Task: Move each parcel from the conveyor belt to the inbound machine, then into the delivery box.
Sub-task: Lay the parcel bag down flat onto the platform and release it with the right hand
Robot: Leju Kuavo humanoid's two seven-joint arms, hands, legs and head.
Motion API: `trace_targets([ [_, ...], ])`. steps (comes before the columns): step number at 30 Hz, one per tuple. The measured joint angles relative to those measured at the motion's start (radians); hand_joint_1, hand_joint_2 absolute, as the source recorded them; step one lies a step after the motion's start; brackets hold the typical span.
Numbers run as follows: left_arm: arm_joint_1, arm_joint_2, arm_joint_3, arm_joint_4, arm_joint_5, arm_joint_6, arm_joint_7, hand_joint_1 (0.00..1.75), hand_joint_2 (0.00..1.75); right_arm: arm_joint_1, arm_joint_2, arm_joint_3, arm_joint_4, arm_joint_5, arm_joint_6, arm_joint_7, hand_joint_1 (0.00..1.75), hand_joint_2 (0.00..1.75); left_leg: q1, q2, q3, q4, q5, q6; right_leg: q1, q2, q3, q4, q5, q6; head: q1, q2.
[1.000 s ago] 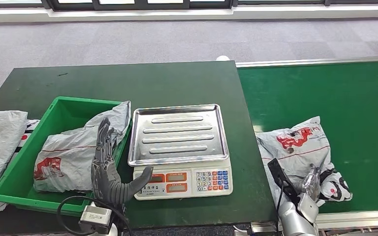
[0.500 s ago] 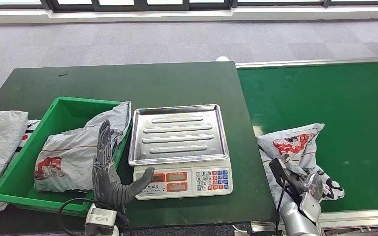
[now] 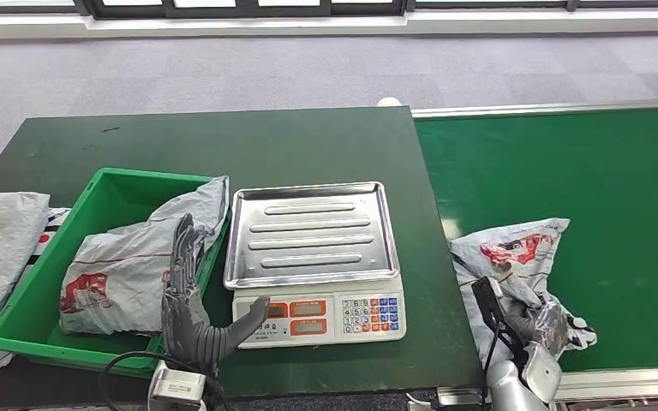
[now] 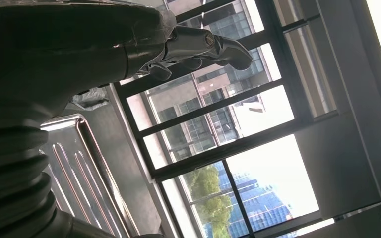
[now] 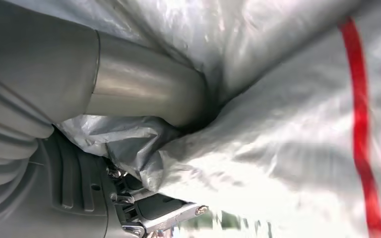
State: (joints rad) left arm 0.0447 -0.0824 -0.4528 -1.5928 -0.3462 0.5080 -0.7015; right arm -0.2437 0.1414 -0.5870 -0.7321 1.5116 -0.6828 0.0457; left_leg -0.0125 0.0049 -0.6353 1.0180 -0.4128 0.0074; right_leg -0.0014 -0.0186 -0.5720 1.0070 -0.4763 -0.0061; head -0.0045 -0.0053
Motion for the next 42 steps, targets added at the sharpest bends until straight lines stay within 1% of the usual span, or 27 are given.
trace_targets([
  [4,0.005,-0.005,0.011,-0.005,0.0,-0.015,0.0,0.0,1.75,0.081,0.073,0.013,-0.276,-0.069,-0.02,-0.145,1.75,1.75,0.0,0.0,0.0,0.0,0.0,0.0,0.0,0.0,-0.001,0.0,0.0,-0.001,0.0,0.0],
  [6,0.003,-0.007,0.013,-0.005,0.003,-0.021,0.0,0.0,1.75,0.109,0.11,0.013,-0.419,-0.117,-0.022,-0.235,1.75,1.75,0.0,0.001,0.0,0.0,0.0,0.0,0.0,0.0,-0.002,0.0,-0.001,-0.001,0.0,0.0],
  [8,0.001,-0.009,0.013,-0.004,0.008,-0.026,0.0,0.0,1.75,0.127,0.137,0.013,-0.536,-0.162,-0.022,-0.302,1.75,1.75,0.0,0.001,0.0,0.0,0.0,-0.001,0.0,0.0,-0.002,0.0,-0.001,-0.001,0.0,0.0],
  [10,-0.002,-0.01,0.013,-0.002,0.01,-0.027,0.0,0.0,1.75,0.138,0.154,0.012,-0.619,-0.184,-0.022,-0.327,1.75,1.75,0.0,0.001,0.0,0.0,0.0,-0.001,0.0,0.0,-0.002,0.0,-0.001,-0.002,0.0,0.0],
  [13,-0.009,-0.011,0.014,0.003,0.012,-0.028,0.0,0.0,1.75,0.155,0.17,0.011,-0.705,-0.196,-0.021,-0.338,1.75,1.75,0.0,0.001,0.0,0.0,0.0,-0.001,0.0,0.001,-0.002,0.0,-0.001,-0.001,0.0,0.0],
  [18,-0.021,-0.011,0.014,0.014,0.011,-0.03,0.0,0.0,1.75,0.175,0.181,0.011,-0.811,-0.216,-0.021,-0.344,1.75,1.75,0.0,0.001,0.0,0.0,0.0,0.0,-0.001,0.001,-0.003,0.0,-0.001,-0.001,0.0,0.0],
  [22,-0.032,-0.011,0.014,0.021,0.014,-0.03,0.0,0.0,1.75,0.186,0.181,0.009,-0.882,-0.301,-0.021,-0.412,1.75,1.75,0.0,0.001,0.0,0.0,0.0,0.0,-0.001,0.001,-0.002,0.0,0.0,0.0,0.0,0.0],
  [25,-0.043,-0.011,0.014,0.027,0.023,-0.03,0.0,0.0,1.75,0.191,0.181,0.019,-0.915,-0.315,-0.02,-0.418,1.75,1.75,0.0,0.001,-0.001,0.0,0.0,0.0,0.0,0.001,-0.001,0.0,0.0,0.0,0.0,0.0],
  [27,-0.051,-0.011,0.014,0.031,0.034,-0.031,0.0,0.0,1.75,0.186,0.182,0.051,-0.913,-0.261,-0.019,-0.407,1.75,1.75,0.0,0.002,-0.001,0.0,-0.001,-0.001,0.0,0.002,-0.001,0.0,0.0,-0.001,0.0,0.0],
  [30,-0.071,-0.011,0.011,0.042,0.054,-0.042,0.0,0.0,1.75,0.163,0.183,0.157,-0.868,-0.159,-0.017,-0.381,1.75,1.75,0.0,0.005,0.0,0.0,0.0,-0.001,0.0,0.005,-0.002,0.0,0.001,-0.002,0.0,0.0],
  [32,-0.081,-0.011,0.009,0.049,0.059,-0.045,0.0,0.0,1.75,0.149,0.183,0.219,-0.84,-0.136,-0.017,-0.366,1.75,1.75,0.001,0.004,0.0,0.0,0.001,-0.001,0.0,0.003,-0.002,0.0,0.0,-0.001,0.0,0.0],
  [35,-0.089,-0.011,0.005,0.06,0.064,-0.045,0.0,0.0,1.75,0.131,0.182,0.29,-0.803,-0.126,-0.018,-0.32,1.75,1.75,0.001,0.001,0.0,0.0,0.002,-0.002,0.001,0.001,-0.001,0.0,0.0,-0.001,0.0,0.0],
  [37,-0.101,-0.011,-0.003,0.07,0.071,-0.042,0.0,0.0,1.75,0.114,0.182,0.347,-0.764,-0.118,-0.018,-0.308,1.75,1.75,0.001,0.002,0.0,0.0,0.002,-0.002,0.001,0.002,-0.001,0.0,0.001,-0.002,0.0,0.0],
  [39,-0.116,-0.011,-0.013,0.081,0.083,-0.037,0.0,0.0,1.75,0.091,0.184,0.407,-0.702,-0.083,-0.018,-0.285,1.75,1.75,0.001,0.003,0.0,-0.001,0.002,-0.002,0.001,0.003,-0.001,0.0,0.001,-0.002,0.0,0.0],
  [42,-0.128,-0.011,-0.021,0.093,0.103,-0.032,0.0,0.0,1.75,0.044,0.19,0.501,-0.578,-0.043,-0.018,-0.224,1.75,1.75,0.001,0.003,0.0,-0.001,0.002,-0.002,0.001,0.003,-0.002,0.0,0.001,-0.002,0.0,0.0],
])
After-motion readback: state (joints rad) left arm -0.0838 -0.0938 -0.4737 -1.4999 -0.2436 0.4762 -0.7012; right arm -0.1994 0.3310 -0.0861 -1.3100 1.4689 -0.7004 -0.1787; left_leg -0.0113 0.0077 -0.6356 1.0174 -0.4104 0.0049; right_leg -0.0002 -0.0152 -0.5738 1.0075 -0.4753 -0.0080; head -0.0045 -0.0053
